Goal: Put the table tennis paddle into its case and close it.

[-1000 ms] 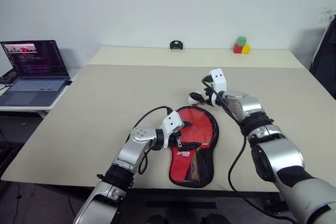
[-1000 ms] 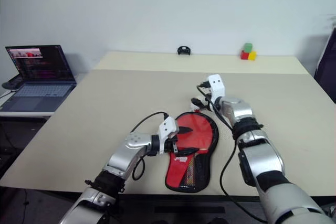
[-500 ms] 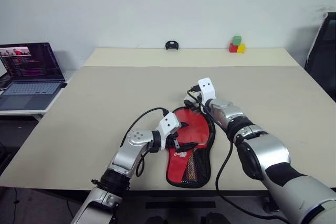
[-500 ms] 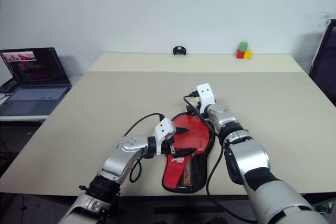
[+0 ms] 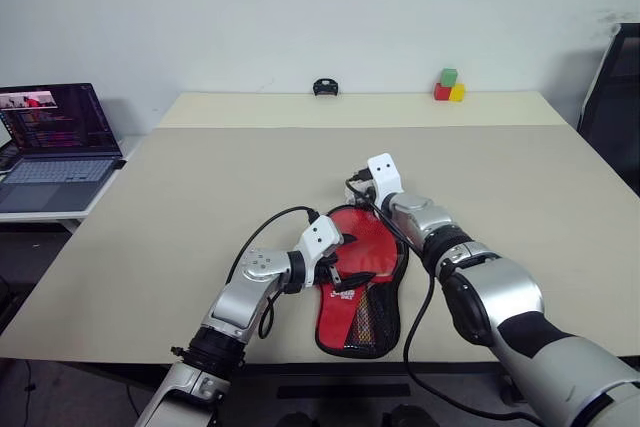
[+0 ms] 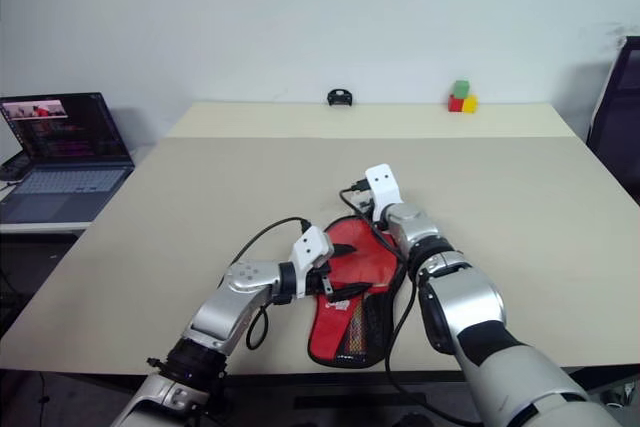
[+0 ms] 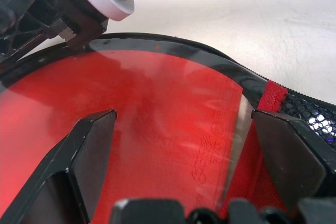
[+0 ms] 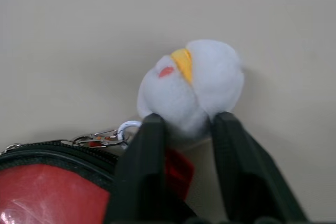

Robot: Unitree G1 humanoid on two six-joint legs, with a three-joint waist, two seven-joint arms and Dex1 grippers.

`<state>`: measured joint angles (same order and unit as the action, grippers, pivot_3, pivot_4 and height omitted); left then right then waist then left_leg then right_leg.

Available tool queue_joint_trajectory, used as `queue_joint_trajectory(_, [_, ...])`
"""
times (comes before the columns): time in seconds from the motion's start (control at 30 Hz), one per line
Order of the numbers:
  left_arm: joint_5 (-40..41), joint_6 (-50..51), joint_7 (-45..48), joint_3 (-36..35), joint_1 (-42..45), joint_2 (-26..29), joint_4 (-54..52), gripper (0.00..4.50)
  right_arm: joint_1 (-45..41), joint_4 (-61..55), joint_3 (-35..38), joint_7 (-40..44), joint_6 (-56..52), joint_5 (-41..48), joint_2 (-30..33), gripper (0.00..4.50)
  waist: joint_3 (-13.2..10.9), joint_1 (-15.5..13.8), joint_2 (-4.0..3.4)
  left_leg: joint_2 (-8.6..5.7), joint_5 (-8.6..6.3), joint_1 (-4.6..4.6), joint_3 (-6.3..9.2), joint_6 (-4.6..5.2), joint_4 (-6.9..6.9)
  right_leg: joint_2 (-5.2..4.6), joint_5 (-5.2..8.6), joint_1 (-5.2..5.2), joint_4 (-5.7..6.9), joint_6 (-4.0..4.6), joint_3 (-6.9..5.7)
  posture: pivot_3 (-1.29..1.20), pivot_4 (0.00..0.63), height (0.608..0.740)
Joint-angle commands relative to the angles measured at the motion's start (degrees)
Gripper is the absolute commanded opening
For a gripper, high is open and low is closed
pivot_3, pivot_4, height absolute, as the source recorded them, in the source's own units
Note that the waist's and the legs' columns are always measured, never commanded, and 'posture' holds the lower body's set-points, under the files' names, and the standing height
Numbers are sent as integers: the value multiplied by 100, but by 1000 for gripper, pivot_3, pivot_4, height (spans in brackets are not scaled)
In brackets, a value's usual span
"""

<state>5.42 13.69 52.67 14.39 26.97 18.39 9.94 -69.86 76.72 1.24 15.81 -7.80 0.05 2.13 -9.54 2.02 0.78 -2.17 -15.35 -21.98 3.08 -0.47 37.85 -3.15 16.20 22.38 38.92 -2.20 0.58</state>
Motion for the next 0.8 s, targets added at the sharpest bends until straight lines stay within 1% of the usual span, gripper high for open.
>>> queue_joint_trajectory(0.03, [-209,-178,57,248,96,-6,378,4500,-184,-72,114,-45,117,-39,-52,16,0,0,0,0,0,2,0,0,0,0,0,-1,0,0,0,0,150,740])
queue_joint_trajectory(0.27, [-284,-468,101,368,166,-113,927,4500,-174,-129,179,-114,179,-85,45,16,1,-5,0,-2,0,10,0,0,0,0,0,-9,3,0,0,0,150,740])
queue_joint_trajectory(0.53, [-280,-620,139,403,64,-238,1302,4500,-137,-341,214,96,244,-92,606,16,5,-39,-3,-6,0,13,1,1,3,-3,0,-18,3,-1,-7,0,150,740])
queue_joint_trajectory(0.63, [-290,-661,150,405,46,-243,1350,4500,-115,-383,198,123,260,-94,676,16,7,-40,-6,-6,0,14,1,1,3,-3,0,-20,3,-1,-8,0,150,740])
queue_joint_trajectory(0.8, [-271,-657,134,400,3,-349,1470,4500,212,-890,169,263,224,-70,922,16,15,-50,-15,-7,0,17,3,2,3,-3,0,-28,1,-1,-12,0,150,740])
